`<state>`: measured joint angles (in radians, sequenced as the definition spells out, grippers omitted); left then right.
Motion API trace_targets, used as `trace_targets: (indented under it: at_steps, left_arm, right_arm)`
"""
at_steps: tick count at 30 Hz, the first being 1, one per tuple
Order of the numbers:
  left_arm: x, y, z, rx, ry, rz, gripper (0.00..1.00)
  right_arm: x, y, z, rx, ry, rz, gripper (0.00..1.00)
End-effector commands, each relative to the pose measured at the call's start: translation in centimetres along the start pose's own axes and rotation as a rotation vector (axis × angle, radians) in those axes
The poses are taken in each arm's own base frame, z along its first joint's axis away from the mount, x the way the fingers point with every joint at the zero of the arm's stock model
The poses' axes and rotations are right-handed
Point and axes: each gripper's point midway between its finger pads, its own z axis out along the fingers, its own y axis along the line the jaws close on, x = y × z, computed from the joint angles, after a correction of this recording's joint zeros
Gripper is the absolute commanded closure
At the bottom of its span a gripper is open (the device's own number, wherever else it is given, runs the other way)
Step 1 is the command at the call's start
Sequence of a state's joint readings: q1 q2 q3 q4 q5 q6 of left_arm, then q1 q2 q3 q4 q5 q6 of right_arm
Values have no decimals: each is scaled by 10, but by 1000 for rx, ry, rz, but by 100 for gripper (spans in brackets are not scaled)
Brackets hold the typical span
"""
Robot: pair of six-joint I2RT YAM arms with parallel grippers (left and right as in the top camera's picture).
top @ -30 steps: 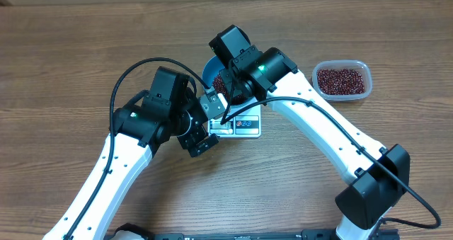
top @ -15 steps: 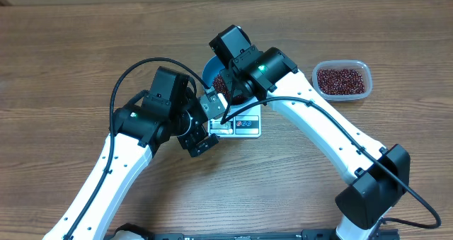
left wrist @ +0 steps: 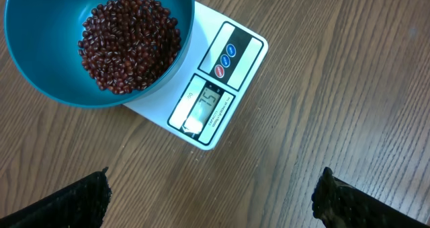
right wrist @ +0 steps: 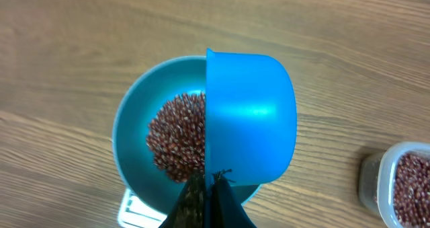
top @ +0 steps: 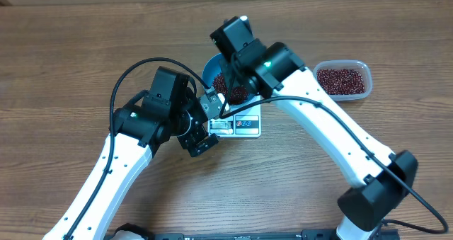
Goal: Scoop item into bowl and weigh 150g on scale
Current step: 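Lift the empty scoop with the right gripper back toward the bean tub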
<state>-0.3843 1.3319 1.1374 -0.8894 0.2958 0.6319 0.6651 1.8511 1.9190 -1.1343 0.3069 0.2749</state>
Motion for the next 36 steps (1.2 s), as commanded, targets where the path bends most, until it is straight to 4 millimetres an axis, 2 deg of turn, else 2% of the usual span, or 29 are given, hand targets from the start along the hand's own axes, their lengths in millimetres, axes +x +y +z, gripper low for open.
trace_targets:
  at_steps: [1, 3, 6, 10, 16, 24, 36]
  left_arm:
    - [1, -1, 2, 9, 1, 14, 0]
    - [1, -1, 2, 9, 1, 15, 0]
    - [1, -1, 2, 9, 1, 15, 0]
    - [1, -1, 2, 9, 1, 15, 0]
    - [1, -1, 2, 9, 1, 15, 0]
    - [1, -1, 2, 9, 1, 15, 0]
    - [1, -1, 2, 9, 1, 14, 1]
  right_arm:
    - [-33, -28, -52, -11, -122, 151, 96]
    - [-37, -56, -62, 50, -132, 200, 96]
    - [-34, -94, -66, 155, -121, 237, 96]
    - [-20, -151, -66, 327, -67, 282, 96]
    - [-3, -200, -58, 427, 14, 344, 96]
    - [26, -239, -32, 507, 136, 393, 96]
    - [48, -247, 4, 592, 240, 371, 96]
